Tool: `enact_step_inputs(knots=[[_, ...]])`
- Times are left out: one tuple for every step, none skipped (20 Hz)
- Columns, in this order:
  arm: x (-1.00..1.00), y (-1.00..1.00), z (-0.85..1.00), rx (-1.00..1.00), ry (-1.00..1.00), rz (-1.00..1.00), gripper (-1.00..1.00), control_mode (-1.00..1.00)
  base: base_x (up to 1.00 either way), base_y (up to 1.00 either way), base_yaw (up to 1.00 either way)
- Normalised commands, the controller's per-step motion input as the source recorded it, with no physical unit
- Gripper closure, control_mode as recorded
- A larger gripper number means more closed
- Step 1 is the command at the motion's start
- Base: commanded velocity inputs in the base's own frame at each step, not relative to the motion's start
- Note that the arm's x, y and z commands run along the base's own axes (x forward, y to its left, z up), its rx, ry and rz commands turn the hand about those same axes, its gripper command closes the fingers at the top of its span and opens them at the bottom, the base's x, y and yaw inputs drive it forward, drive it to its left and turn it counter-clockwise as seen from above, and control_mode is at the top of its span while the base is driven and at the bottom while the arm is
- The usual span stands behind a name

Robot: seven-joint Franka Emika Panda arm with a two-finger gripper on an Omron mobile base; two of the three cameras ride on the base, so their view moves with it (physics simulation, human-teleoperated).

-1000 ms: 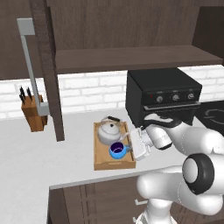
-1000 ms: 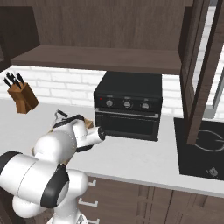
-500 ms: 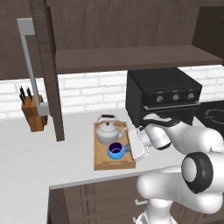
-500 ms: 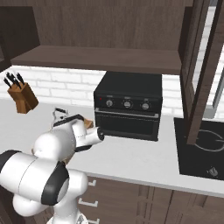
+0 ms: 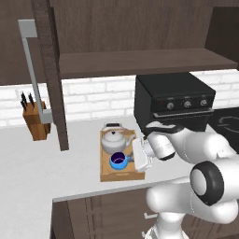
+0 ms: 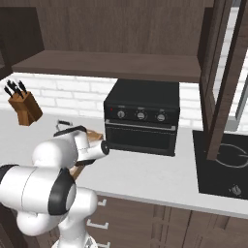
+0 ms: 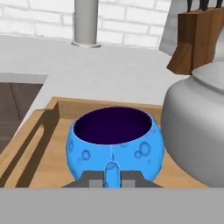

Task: Pick the kettle from the counter and place it on the tray. Then pick the mug from the cabinet and place it on the tray. Then close the cabinet doors.

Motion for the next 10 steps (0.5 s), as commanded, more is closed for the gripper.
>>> enact_step_inputs(knots=[[-0.21, 0.0, -0.43, 0.0, -0.09, -0.01, 1.0, -1.0, 0.0, 0.0, 0.0], [-0.23, 0.0, -0.43, 0.0, -0.08, -0.01, 1.0, -1.0, 0.0, 0.0, 0.0], [-0.24, 0.0, -0.44, 0.0, -0.08, -0.02, 1.0, -1.0, 0.0, 0.0, 0.0], [-0.24, 0.0, -0.4, 0.0, -0.07, -0.03, 1.0, -1.0, 0.0, 0.0, 0.0], [-0.26, 0.0, -0.39, 0.0, -0.07, -0.03, 1.0, -1.0, 0.0, 0.0, 0.0], [-0.26, 0.0, -0.37, 0.0, -0.07, -0.03, 1.0, -1.0, 0.0, 0.0, 0.0], [-0.26, 0.0, -0.35, 0.0, -0.06, -0.03, 1.0, -1.0, 0.0, 0.0, 0.0], [-0.29, 0.0, -0.31, 0.0, -0.06, -0.03, 1.0, -1.0, 0.0, 0.0, 0.0], [-0.38, 0.0, -0.33, 0.0, -0.02, -0.06, -1.0, -1.0, 0.0, 0.0, 0.0], [-0.32, 0.0, -0.24, 0.0, 0.0, -0.06, -1.0, -1.0, 0.0, 0.0, 0.0]])
